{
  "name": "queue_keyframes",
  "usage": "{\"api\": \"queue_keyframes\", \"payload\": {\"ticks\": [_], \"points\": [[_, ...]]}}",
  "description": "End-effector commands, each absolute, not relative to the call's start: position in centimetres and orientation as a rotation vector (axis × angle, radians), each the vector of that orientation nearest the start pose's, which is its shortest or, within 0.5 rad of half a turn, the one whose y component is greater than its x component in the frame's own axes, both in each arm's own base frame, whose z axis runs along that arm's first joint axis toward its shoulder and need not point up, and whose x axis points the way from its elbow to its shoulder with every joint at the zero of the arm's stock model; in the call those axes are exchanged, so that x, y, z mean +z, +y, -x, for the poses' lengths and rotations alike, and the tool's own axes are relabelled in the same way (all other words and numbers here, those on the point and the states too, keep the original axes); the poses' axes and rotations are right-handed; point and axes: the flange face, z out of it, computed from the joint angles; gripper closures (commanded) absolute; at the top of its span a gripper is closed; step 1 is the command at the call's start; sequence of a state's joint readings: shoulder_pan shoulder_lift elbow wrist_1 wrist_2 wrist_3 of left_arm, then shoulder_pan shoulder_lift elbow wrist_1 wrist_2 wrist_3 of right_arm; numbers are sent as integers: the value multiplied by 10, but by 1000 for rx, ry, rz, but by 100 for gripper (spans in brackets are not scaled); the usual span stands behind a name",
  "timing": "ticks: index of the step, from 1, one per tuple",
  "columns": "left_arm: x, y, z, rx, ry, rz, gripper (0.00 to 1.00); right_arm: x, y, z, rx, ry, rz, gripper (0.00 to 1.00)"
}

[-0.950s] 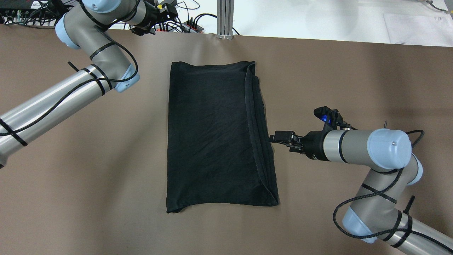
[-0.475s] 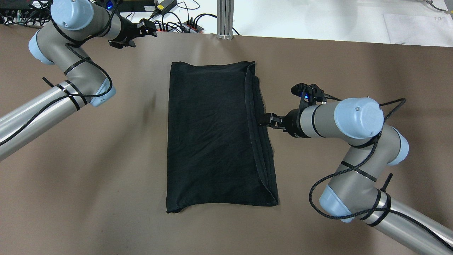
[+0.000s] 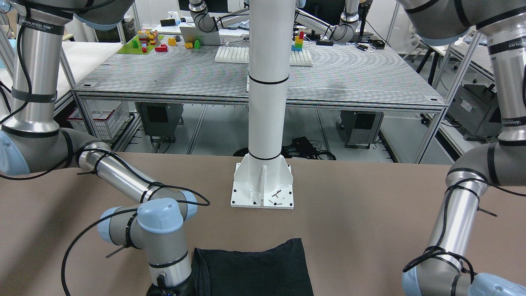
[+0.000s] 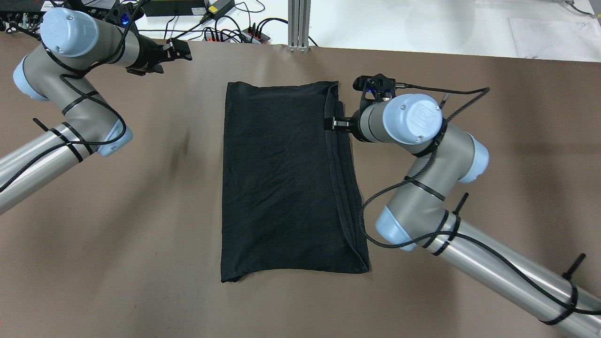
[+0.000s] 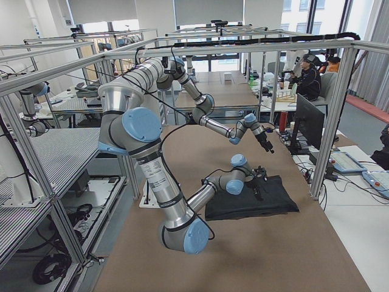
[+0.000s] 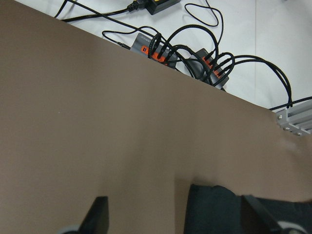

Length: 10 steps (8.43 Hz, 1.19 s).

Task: Fold clothes
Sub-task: 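Release the corner with the left gripper while the right gripper moves over the far edge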

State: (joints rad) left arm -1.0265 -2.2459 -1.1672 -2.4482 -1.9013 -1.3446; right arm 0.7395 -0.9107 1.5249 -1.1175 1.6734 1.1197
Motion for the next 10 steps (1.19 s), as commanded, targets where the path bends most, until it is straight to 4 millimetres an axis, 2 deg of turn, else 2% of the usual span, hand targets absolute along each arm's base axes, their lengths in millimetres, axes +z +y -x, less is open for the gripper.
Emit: {"api": "queue_keyframes", "payload": {"ticks": [1,3,4,7,9,10], "points": [[352,-705,-290,-472,1086,-459,5,216,-628,484,220,-833,-612,6],[351,-706,-287,-473,1088,-457,5,213,-656,505,255,-762,-639,8],[348,-707,-287,-470,1090,-460,5,222,-670,518,272,-730,-662,9],[349,-709,-289,-472,1085,-462,5,232,-681,540,282,-688,-678,12],[350,-709,-289,-475,1081,-465,5,227,-670,566,280,-654,-712,15],[349,-710,-289,-476,1082,-467,5,232,-670,569,279,-642,-711,18]]}}
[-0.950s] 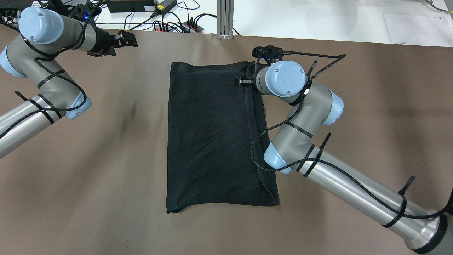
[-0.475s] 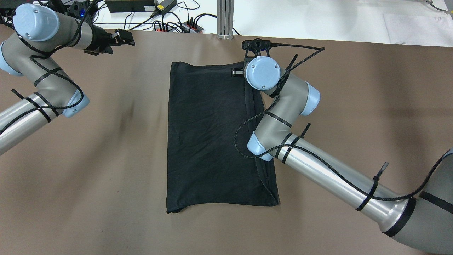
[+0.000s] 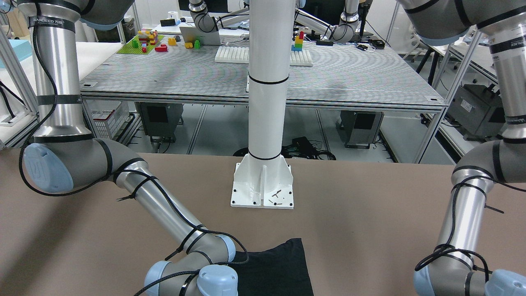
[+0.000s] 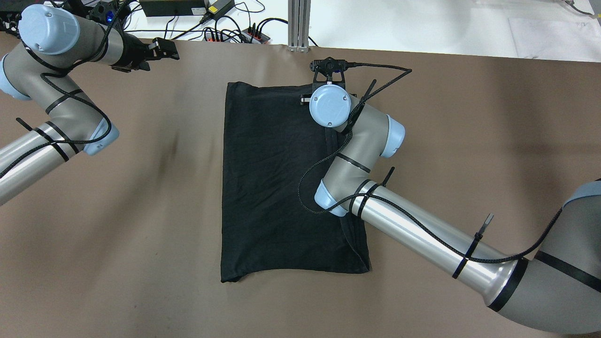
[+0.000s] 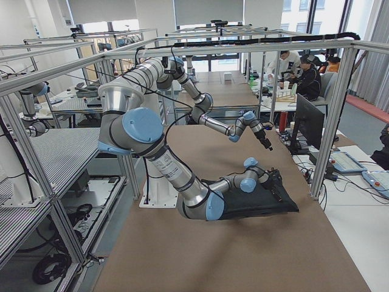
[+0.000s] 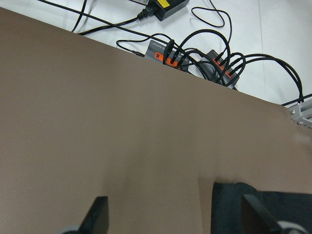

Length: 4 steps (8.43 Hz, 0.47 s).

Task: Fold clothes
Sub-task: 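Release the corner with the left gripper while the right gripper moves over the far edge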

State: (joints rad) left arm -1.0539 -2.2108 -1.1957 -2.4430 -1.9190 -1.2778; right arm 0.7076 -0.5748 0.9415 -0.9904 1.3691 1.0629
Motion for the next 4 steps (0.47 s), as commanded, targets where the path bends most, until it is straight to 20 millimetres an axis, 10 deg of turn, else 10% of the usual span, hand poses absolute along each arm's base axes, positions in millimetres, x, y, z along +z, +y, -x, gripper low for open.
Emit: {"api": "queue_keyframes", "payload": {"ticks": [1,4], "points": [[350,-710,-289,-477,1078,-464,5,242,-674,572,281,-614,-708,19],[351,-710,-291,-474,1076,-462,5,232,-683,584,280,-613,-712,27]]}}
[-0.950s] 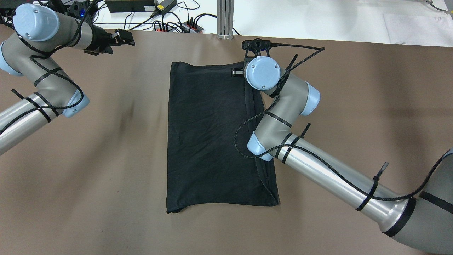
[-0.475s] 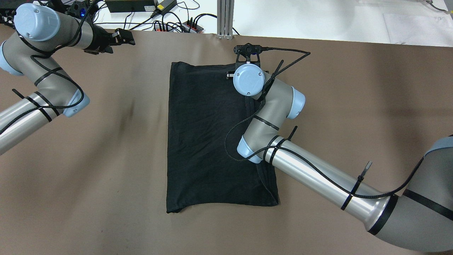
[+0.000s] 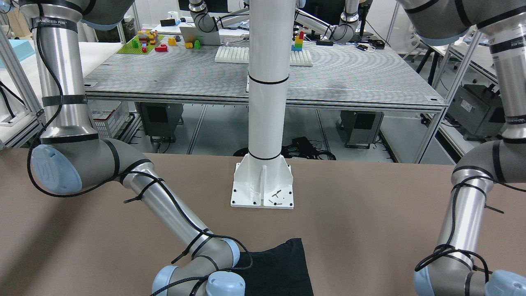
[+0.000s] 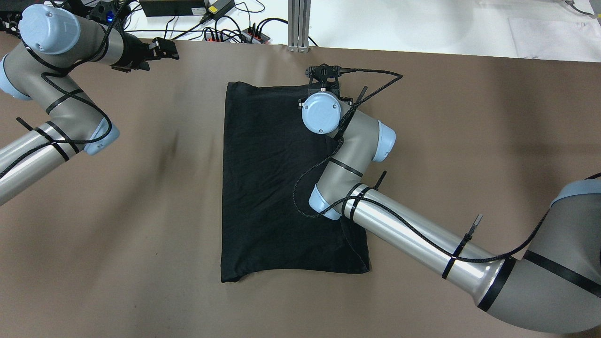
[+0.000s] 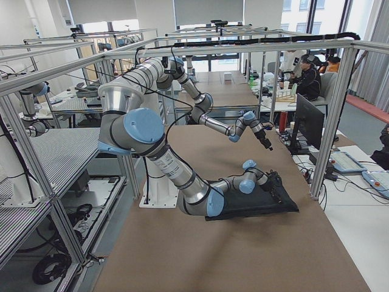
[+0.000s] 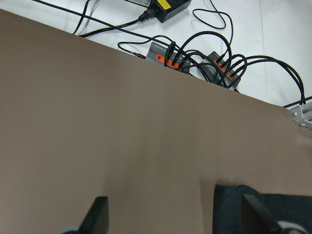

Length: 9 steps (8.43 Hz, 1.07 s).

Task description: Fold clothes

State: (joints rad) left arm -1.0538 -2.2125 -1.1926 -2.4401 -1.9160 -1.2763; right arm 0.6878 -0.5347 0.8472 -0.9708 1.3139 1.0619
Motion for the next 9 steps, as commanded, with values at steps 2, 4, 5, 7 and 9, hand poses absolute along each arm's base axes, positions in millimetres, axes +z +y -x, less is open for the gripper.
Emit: {"api": "queue_keyframes", "payload": {"ticks": [2,4,5,7,9], "points": [[352,-711,-289,-474,1072,-467,5,225,-691,593,279,-613,-713,29],[354,-712,-290,-468,1066,-466,5,238,-692,595,279,-604,-705,35],[354,-712,-290,-468,1066,-466,5,241,-693,596,278,-599,-702,38],[354,-713,-290,-467,1065,-466,5,246,-693,596,278,-595,-699,40],[349,-713,-292,-465,1069,-468,5,247,-693,595,276,-597,-694,42]]}}
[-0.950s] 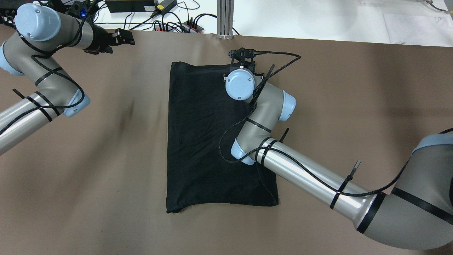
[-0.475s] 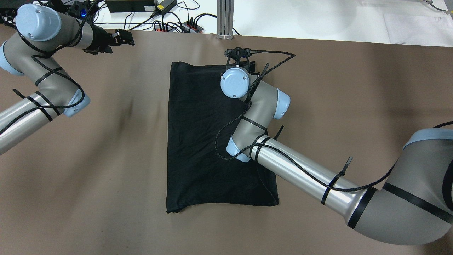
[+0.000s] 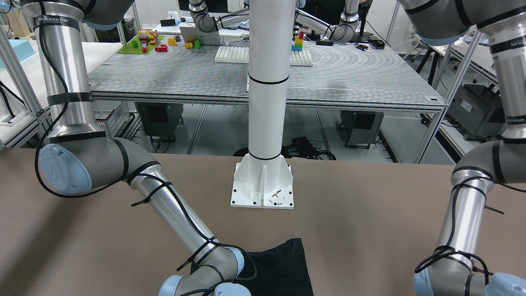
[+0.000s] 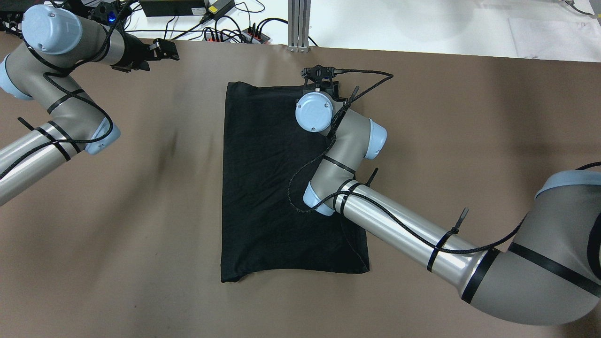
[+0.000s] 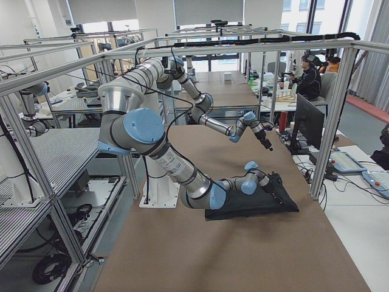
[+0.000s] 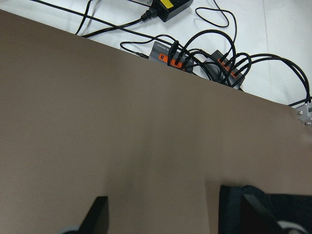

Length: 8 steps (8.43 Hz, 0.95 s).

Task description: Fold clothes

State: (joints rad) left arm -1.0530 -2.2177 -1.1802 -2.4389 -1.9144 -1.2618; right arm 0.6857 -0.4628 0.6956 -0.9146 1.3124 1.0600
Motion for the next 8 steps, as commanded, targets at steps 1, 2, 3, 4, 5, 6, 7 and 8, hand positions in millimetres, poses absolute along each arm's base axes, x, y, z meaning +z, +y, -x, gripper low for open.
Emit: {"api": "queue_keyframes", "payload": {"ticks": [1,2,3,4,5,6,7,8], "points": [[347,-713,-292,-466,1072,-469,5,247,-693,595,271,-596,-694,45],[345,-715,-292,-466,1074,-472,5,247,-694,594,272,-596,-694,46],[342,-715,-293,-465,1076,-474,5,250,-694,593,273,-595,-693,50],[341,-716,-292,-467,1077,-476,5,255,-694,592,271,-590,-691,54],[338,-716,-292,-465,1080,-476,5,263,-693,591,265,-584,-691,59],[334,-717,-293,-464,1082,-481,5,261,-694,586,268,-590,-696,69],[333,-717,-294,-463,1084,-481,5,252,-699,576,259,-620,-686,82],[331,-717,-293,-462,1086,-483,5,251,-700,575,251,-625,-681,91]]}}
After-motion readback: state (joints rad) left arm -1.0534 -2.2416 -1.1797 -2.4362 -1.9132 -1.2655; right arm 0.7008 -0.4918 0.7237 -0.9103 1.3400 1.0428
